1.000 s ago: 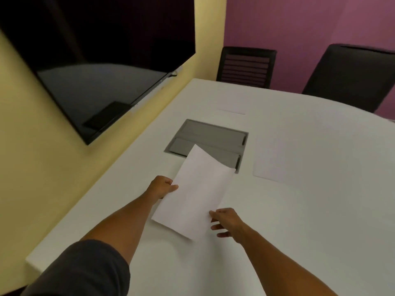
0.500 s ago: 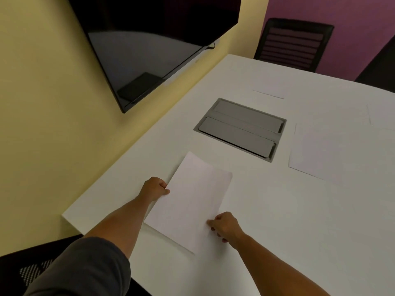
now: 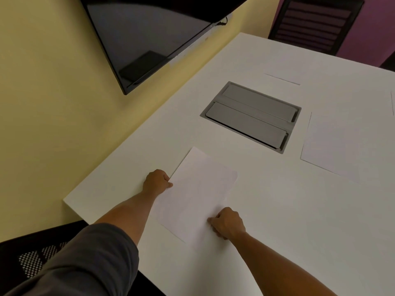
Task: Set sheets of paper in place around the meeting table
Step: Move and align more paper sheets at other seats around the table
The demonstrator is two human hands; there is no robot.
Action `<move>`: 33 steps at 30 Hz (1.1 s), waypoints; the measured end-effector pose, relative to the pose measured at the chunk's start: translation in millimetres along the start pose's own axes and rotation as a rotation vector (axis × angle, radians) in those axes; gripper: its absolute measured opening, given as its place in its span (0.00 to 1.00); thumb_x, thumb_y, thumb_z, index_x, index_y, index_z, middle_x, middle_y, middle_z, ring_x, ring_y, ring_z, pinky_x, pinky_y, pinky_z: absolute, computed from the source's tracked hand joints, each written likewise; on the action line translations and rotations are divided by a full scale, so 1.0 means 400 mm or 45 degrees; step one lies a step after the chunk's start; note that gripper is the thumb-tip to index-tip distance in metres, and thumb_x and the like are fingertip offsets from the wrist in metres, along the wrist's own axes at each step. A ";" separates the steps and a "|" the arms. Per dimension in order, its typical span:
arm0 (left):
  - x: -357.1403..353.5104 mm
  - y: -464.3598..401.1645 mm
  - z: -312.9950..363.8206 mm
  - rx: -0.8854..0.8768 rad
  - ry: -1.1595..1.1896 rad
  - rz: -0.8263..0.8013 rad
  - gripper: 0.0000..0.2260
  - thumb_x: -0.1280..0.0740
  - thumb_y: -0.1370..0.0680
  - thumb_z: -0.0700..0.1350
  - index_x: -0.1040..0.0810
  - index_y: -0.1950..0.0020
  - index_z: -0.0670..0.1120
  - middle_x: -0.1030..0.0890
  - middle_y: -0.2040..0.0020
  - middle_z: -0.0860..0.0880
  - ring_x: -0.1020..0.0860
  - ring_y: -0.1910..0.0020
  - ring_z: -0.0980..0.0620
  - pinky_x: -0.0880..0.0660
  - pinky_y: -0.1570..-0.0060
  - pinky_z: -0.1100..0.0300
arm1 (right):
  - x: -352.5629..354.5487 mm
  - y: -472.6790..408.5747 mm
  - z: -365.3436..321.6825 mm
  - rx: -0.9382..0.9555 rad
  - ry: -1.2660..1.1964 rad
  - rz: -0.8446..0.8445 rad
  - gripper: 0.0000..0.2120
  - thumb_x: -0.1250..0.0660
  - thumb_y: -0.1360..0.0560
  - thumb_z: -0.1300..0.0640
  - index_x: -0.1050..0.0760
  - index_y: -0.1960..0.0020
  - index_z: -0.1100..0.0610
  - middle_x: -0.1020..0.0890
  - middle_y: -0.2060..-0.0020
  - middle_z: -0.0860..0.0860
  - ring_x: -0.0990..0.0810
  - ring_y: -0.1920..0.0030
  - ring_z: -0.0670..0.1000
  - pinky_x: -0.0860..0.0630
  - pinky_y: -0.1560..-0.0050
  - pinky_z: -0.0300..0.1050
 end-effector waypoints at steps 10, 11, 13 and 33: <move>-0.020 -0.019 -0.014 0.048 -0.085 0.025 0.16 0.25 0.26 0.48 0.22 0.41 0.43 0.19 0.41 0.44 0.23 0.39 0.43 0.29 0.39 0.54 | -0.003 -0.029 0.021 0.022 -0.095 0.000 0.13 0.27 0.29 0.50 0.20 0.68 0.56 0.16 0.73 0.49 0.19 0.74 0.47 0.18 0.65 0.41; -0.020 -0.020 -0.016 0.055 -0.055 0.034 0.17 0.25 0.26 0.48 0.22 0.42 0.43 0.19 0.42 0.43 0.22 0.39 0.43 0.29 0.39 0.54 | -0.002 -0.031 0.024 0.026 -0.125 -0.008 0.14 0.27 0.28 0.49 0.20 0.68 0.56 0.15 0.72 0.50 0.18 0.74 0.47 0.18 0.66 0.41; -0.016 -0.021 -0.017 0.065 0.012 0.054 0.18 0.25 0.25 0.50 0.23 0.41 0.42 0.19 0.41 0.43 0.22 0.39 0.43 0.30 0.37 0.53 | 0.004 -0.032 0.031 0.030 -0.275 -0.013 0.15 0.25 0.27 0.49 0.22 0.67 0.57 0.14 0.70 0.52 0.17 0.72 0.49 0.18 0.67 0.42; -0.195 0.049 0.669 -0.778 -0.566 -0.060 0.47 0.51 0.29 0.77 0.62 0.19 0.51 0.62 0.19 0.44 0.61 0.20 0.40 0.59 0.24 0.39 | 0.560 -0.010 0.152 0.195 0.028 0.705 0.47 0.30 0.26 0.36 0.51 0.18 0.51 0.45 0.19 0.56 0.47 0.20 0.59 0.44 0.22 0.56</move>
Point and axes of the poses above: each hand's wrist, its own y-axis away from the middle knuckle, its own x-axis out of the back of the hand, z = x × y, the point moved 8 cm from there along -y, towards the middle knuckle
